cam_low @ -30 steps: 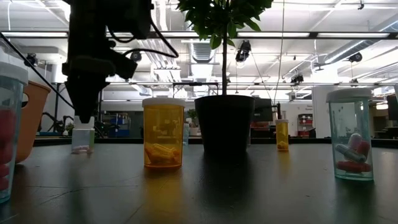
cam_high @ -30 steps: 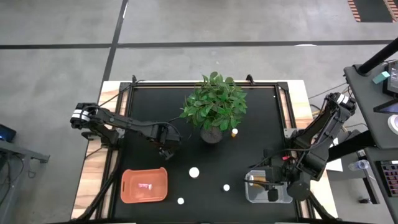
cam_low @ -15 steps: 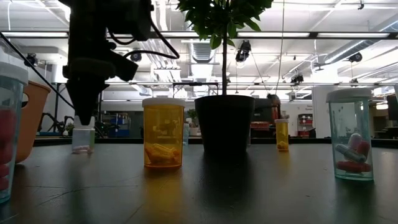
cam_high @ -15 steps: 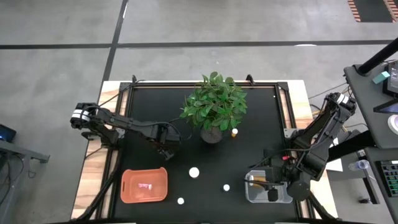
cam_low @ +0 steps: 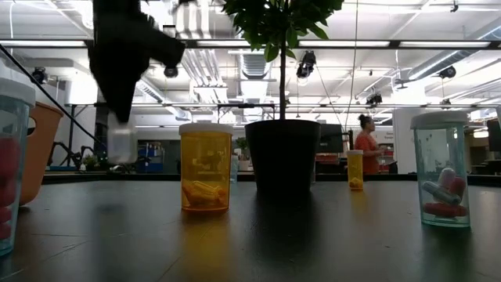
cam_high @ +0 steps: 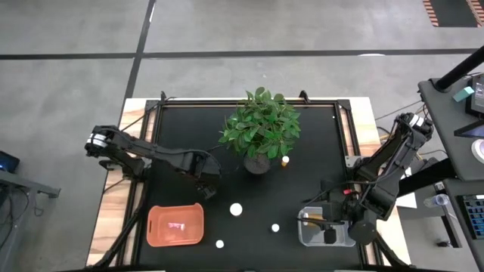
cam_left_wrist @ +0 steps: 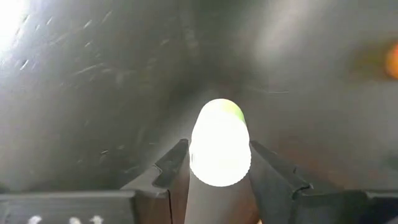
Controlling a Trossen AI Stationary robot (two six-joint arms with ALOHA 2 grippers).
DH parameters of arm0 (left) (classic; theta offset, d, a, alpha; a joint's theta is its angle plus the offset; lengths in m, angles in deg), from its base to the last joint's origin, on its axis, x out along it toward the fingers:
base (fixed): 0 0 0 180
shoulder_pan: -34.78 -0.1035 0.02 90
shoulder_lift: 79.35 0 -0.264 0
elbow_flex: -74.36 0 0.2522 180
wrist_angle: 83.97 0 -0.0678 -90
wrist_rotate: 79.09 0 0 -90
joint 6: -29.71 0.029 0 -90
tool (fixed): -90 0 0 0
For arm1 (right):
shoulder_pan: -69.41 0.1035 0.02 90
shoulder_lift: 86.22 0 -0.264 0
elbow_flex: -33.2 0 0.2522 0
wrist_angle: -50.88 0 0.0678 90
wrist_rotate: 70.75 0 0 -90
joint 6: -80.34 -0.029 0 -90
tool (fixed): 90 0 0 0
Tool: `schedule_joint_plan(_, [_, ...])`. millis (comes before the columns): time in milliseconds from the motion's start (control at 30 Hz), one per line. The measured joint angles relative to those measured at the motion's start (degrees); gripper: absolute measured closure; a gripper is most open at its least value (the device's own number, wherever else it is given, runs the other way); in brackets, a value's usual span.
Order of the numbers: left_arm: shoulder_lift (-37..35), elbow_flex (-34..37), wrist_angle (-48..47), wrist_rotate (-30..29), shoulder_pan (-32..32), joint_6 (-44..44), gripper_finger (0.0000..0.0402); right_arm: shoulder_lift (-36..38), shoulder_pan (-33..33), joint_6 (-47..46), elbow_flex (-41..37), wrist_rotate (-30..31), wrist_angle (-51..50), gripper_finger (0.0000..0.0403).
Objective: Pick and place medicine bottles into bin by pill shape (circle, oval)
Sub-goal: Put the transparent capsule bottle into the transparent bin
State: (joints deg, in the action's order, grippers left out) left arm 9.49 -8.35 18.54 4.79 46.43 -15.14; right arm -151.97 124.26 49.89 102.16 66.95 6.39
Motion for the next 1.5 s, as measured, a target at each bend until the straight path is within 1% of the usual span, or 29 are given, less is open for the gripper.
schedule_joint_plan(100, [0.01, -4.42, -0.21, 1.31, 3.0, -1.45, 0.0283, -0.97, -0.06, -0.01, -0.04, 0.38, 0.24, 0.0174])
schedule_joint_plan(233, [0.0, -9.36, 1.11, 1.57, 7.99, -3.59, 0.0283, -2.8, -0.29, 0.28, -0.04, 1.24, 2.23, 0.0174])
schedule_joint_plan(333, [0.47, -11.98, 4.46, 1.37, 11.39, -4.35, 0.0283, -4.24, -0.45, 0.72, -0.09, 1.89, 4.14, 0.0174])
schedule_joint_plan(500, [3.46, -14.95, 12.98, -1.46, 15.07, -3.72, 0.0283, -6.62, -1.39, 0.77, -0.11, 1.97, 8.46, 0.0174])
schedule_joint_plan(633, [6.94, -17.35, 18.04, -3.23, 15.78, 0.22, 0.0283, -8.04, -2.78, 0.94, -0.11, 1.31, 13.03, 0.0174])
schedule_joint_plan(767, [10.64, -19.57, 21.12, -5.1, 15.82, 4.21, 0.0283, -9.41, -4.18, 1.08, -0.13, -0.08, 15.52, 0.0174])
schedule_joint_plan(867, [13.05, -21.84, 21.95, -6.68, 15.81, 7.82, 0.0283, -10.71, -5.36, 1.06, -0.13, -0.13, 17.37, 0.0174])
schedule_joint_plan(1000, [15.18, -23.41, 25.57, -7.9, 15.83, 12.09, 0.0283, -12.8, -7.04, 1.13, -0.13, -0.23, 20.14, 0.0174])
schedule_joint_plan(1100, [15.91, -24.46, 28.58, -8.4, 15.85, 14.91, 0.0283, -14.68, -8.26, 2.07, -0.13, -0.65, 22.8, 0.0174])
schedule_joint_plan(1267, [16.13, -24.52, 31.36, -12.35, 15.94, 18.23, 0.0283, -17.1, -10.47, 7.06, -0.13, -6.36, 30.86, 0.0174])
schedule_joint_plan(1333, [16.13, -24.52, 32.24, -12.9, 15.99, 19.36, 0.0283, -17.67, -11.15, 8.14, -0.13, -7.06, 33.16, 0.0174])
schedule_joint_plan(1500, [16.13, -24.39, 36.1, -14.33, 16.57, 22.89, 0.0282, -17.82, -12.64, 8.47, -0.13, -7.49, 33.37, 0.0174])
